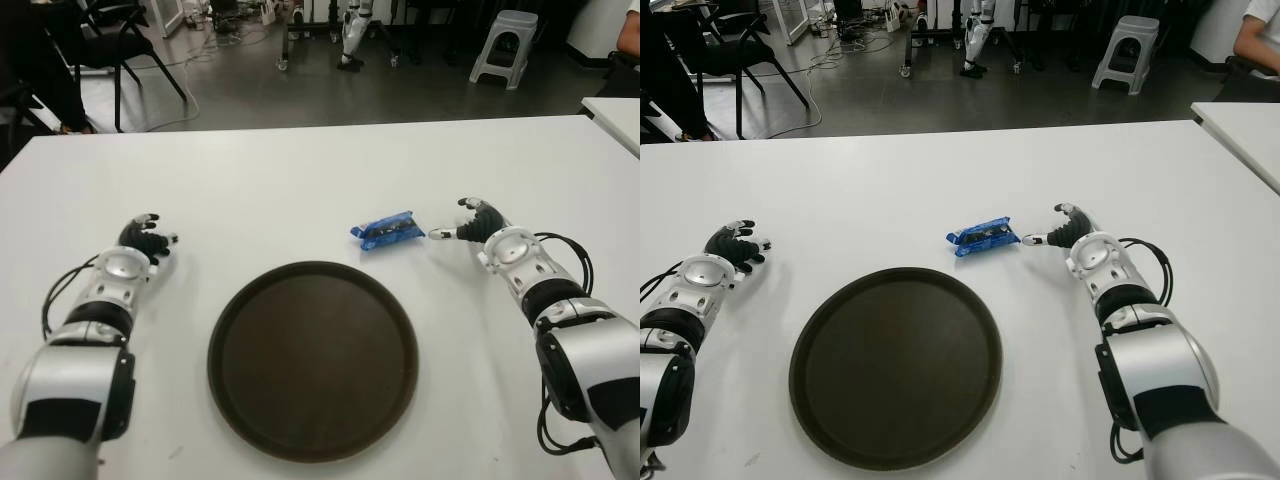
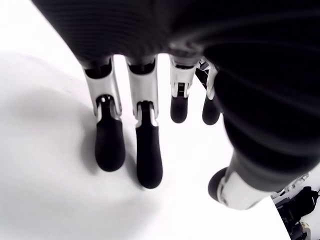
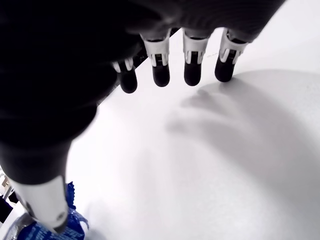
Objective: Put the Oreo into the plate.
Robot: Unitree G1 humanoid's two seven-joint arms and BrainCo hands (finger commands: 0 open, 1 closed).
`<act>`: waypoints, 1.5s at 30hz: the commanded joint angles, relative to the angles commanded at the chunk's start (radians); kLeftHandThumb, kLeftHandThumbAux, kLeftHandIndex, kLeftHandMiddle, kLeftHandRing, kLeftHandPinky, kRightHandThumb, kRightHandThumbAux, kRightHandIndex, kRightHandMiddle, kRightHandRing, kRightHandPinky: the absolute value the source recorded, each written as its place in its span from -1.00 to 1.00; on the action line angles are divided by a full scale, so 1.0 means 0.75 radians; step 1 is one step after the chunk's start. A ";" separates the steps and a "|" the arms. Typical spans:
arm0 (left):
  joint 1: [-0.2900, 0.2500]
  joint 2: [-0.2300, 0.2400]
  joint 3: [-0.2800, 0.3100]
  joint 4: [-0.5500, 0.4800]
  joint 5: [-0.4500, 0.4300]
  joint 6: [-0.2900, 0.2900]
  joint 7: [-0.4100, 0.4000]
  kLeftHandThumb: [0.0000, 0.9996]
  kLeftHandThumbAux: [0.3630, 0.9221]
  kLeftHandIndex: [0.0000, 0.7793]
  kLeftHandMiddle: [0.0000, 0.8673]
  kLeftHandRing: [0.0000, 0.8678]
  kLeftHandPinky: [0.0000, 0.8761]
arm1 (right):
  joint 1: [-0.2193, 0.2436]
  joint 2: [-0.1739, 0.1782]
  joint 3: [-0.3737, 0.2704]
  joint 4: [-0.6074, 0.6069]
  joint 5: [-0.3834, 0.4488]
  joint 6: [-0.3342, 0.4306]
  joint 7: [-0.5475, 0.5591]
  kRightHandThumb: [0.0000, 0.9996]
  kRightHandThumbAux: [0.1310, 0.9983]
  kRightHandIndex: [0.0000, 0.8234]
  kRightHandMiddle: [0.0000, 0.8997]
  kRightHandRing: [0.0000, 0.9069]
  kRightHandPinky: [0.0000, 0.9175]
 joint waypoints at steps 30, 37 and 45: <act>0.001 0.003 -0.020 -0.002 0.013 -0.005 -0.004 -0.63 0.36 -0.73 -0.76 -0.68 -0.61 | 0.002 0.001 -0.007 0.000 0.007 -0.002 -0.001 -1.00 0.28 -0.89 -0.97 -1.00 -1.00; 0.002 0.004 -0.020 0.000 0.010 -0.009 -0.003 -0.65 0.39 -0.67 -0.70 -0.60 -0.51 | 0.004 0.001 -0.016 0.000 0.015 -0.004 0.001 -1.00 0.26 -0.89 -0.96 -0.98 -1.00; 0.002 0.001 -0.008 -0.001 -0.003 -0.010 -0.008 -0.64 0.45 -0.60 -0.67 -0.56 -0.46 | 0.006 -0.004 -0.004 0.000 0.003 -0.021 0.004 -1.00 0.25 -0.88 -0.95 -0.98 -1.00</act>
